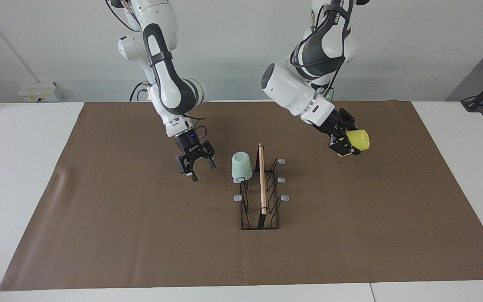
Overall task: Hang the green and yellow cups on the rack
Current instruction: 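Hang the green cup on a rack peg while the left gripper brings the yellow cup, then lower the yellow cup onto a rack peg while the right gripper withdraws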
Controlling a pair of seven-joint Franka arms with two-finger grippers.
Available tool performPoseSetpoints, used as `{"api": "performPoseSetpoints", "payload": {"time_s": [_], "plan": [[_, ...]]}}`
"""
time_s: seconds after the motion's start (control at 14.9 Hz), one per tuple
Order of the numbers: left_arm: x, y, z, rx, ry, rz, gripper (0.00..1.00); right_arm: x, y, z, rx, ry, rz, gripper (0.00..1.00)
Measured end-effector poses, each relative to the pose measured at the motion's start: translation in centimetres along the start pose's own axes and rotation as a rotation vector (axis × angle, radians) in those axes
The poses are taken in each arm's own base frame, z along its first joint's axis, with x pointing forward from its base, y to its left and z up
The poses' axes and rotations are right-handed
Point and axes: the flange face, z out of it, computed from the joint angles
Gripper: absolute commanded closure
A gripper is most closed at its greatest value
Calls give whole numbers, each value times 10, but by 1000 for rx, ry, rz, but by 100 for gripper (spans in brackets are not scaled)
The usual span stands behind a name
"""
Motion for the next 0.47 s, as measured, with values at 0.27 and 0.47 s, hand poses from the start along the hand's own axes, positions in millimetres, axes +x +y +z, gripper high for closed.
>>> {"api": "performPoseSetpoints", "payload": {"time_s": [0.27,0.47], "plan": [[-28,9,-13,14,42,-26,100,-8,52,-6,-12,-6,-252,0],[-53,28,-29,30,86,-30,100,-16,78,-10,-1,-16,-390,0]]}}
